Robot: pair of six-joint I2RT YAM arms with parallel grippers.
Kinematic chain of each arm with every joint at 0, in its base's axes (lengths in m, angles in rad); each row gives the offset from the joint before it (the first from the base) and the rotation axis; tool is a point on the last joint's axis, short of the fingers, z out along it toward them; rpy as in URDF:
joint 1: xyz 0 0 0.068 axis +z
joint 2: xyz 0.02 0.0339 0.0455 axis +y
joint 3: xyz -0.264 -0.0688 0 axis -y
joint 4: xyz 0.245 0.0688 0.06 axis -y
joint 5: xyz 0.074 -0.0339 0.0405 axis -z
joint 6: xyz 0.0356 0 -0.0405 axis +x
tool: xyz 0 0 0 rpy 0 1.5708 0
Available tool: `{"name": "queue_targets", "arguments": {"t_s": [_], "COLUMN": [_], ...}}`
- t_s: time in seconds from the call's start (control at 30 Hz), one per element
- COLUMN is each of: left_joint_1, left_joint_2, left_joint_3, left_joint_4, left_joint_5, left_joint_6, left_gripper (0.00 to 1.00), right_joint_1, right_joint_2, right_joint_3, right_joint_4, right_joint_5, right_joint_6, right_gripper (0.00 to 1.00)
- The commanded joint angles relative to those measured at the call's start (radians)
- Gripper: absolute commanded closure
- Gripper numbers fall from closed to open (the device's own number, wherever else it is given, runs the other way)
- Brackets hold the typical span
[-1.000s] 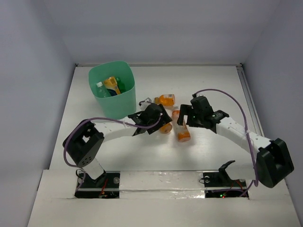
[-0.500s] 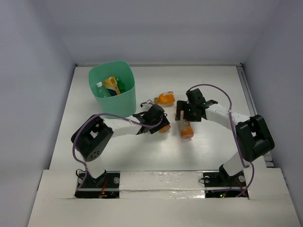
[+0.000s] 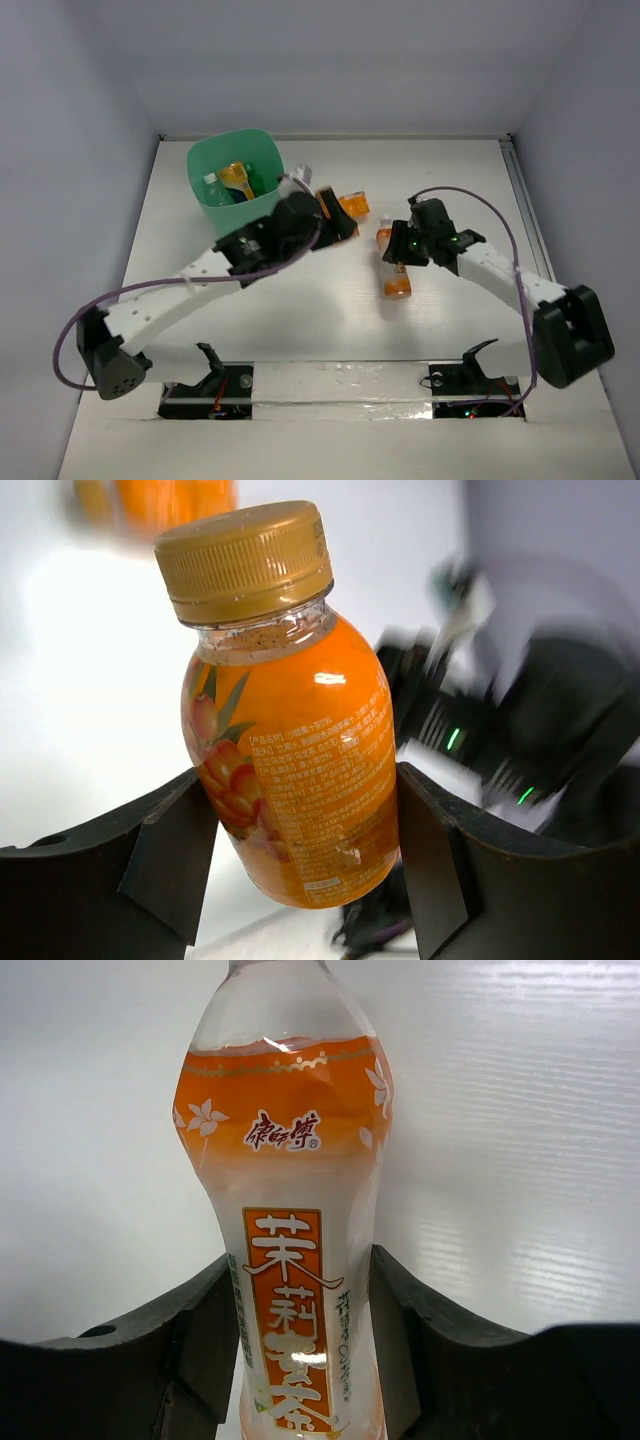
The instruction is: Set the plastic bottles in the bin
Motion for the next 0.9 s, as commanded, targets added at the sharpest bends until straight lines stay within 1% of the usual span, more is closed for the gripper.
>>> {"name": "queue_targets", "arguments": {"t_s": [0.0, 0.07, 0.1, 0.13, 0.17, 0.2, 0.23, 0.3, 0.33, 0.37, 0.4, 0.43, 0.47, 0.5, 0.53, 0.57, 0.6, 0.63, 0.67, 0.7, 0.73, 0.77, 0.8, 0.83, 0.87], "left_joint_1": [0.109, 0.187, 0.280, 0.327, 0.367, 0.443, 0.477, 0.549, 0.571, 0.589, 0.606, 0.638, 0.649, 0.649, 0.661, 0.662, 0.662, 0.662, 0.662, 0.662, 0.662, 0.662, 0.662, 0.662, 0.662], "left_joint_2": [-0.093, -0.108, -0.116, -0.113, -0.111, -0.099, -0.087, -0.059, -0.053, -0.050, -0.048, -0.050, -0.048, -0.047, -0.047, -0.048, -0.065, -0.077, -0.091, -0.122, -0.142, -0.156, -0.181, -0.188, -0.188], "left_joint_3": [0.172, 0.240, 0.257, 0.286, 0.295, 0.301, 0.309, 0.305, 0.294, 0.283, 0.274, 0.256, 0.251, 0.251, 0.265, 0.272, 0.277, 0.286, 0.295, 0.301, 0.314, 0.320, 0.327, 0.347, 0.364], "left_joint_4": [-0.096, -0.103, -0.107, -0.106, -0.104, -0.103, -0.100, -0.087, -0.069, -0.055, -0.037, -0.008, 0.003, 0.006, -0.006, -0.012, -0.014, -0.017, -0.020, -0.027, -0.026, -0.023, -0.018, 0.003, 0.008], "left_joint_5": [-0.120, -0.125, -0.118, -0.108, -0.112, -0.115, -0.109, -0.135, -0.143, -0.140, -0.135, -0.112, -0.100, -0.089, -0.070, -0.062, -0.054, -0.045, -0.036, -0.031, -0.029, -0.031, -0.020, 0.034, 0.067], "left_joint_6": [0.186, 0.255, 0.286, 0.351, 0.382, 0.410, 0.457, 0.491, 0.501, 0.516, 0.522, 0.522, 0.527, 0.528, 0.528, 0.528, 0.531, 0.530, 0.527, 0.515, 0.504, 0.482, 0.458, 0.429, 0.418], "left_gripper": [0.55, 0.55, 0.55, 0.54, 0.54, 0.54, 0.54, 0.53, 0.49, 0.47, 0.45, 0.32, 0.25, 0.21, 0.16, 0.14, 0.12, 0.10, 0.09, 0.09, 0.08, 0.07, 0.06, 0.06, 0.06], "right_joint_1": [0.000, 0.000, 0.000, 0.000, 0.000, 0.000, 0.000, 0.022, 0.043, 0.055, 0.069, 0.084, 0.118, 0.138, 0.157, 0.173, 0.202, 0.216, 0.227, 0.241, 0.241, 0.241, 0.241, 0.252, 0.252], "right_joint_2": [-0.174, -0.274, -0.299, -0.319, -0.345, -0.352, -0.357, -0.348, -0.339, -0.324, -0.287, -0.261, -0.235, -0.206, -0.138, -0.103, -0.066, -0.029, 0.046, 0.081, 0.118, 0.190, 0.225, 0.262, 0.335], "right_joint_3": [-0.012, -0.004, 0.006, 0.038, 0.062, 0.085, 0.138, 0.201, 0.233, 0.305, 0.344, 0.384, 0.428, 0.523, 0.574, 0.627, 0.733, 0.784, 0.833, 0.917, 0.956, 0.991, 1.022, 1.084, 1.118], "right_joint_4": [0.008, 0.002, 0.001, -0.004, -0.012, -0.015, -0.015, -0.013, -0.012, -0.007, -0.006, -0.004, -0.001, -0.001, 0.002, 0.002, 0.007, 0.011, 0.030, 0.043, 0.060, 0.103, 0.129, 0.152, 0.192], "right_joint_5": [-0.028, -0.045, -0.060, -0.069, -0.083, -0.091, -0.094, -0.092, -0.089, -0.085, -0.074, -0.068, -0.059, -0.039, -0.028, -0.019, -0.002, 0.010, 0.023, 0.041, 0.046, 0.047, 0.056, 0.064, 0.070], "right_joint_6": [0.048, 0.072, 0.097, 0.109, 0.120, 0.141, 0.152, 0.175, 0.184, 0.189, 0.201, 0.207, 0.212, 0.221, 0.224, 0.227, 0.235, 0.243, 0.250, 0.272, 0.290, 0.307, 0.351, 0.376, 0.394], "right_gripper": [0.50, 0.50, 0.50, 0.50, 0.49, 0.49, 0.50, 0.49, 0.49, 0.49, 0.49, 0.49, 0.49, 0.49, 0.49, 0.48, 0.48, 0.48, 0.47, 0.47, 0.47, 0.47, 0.47, 0.47, 0.47]}}
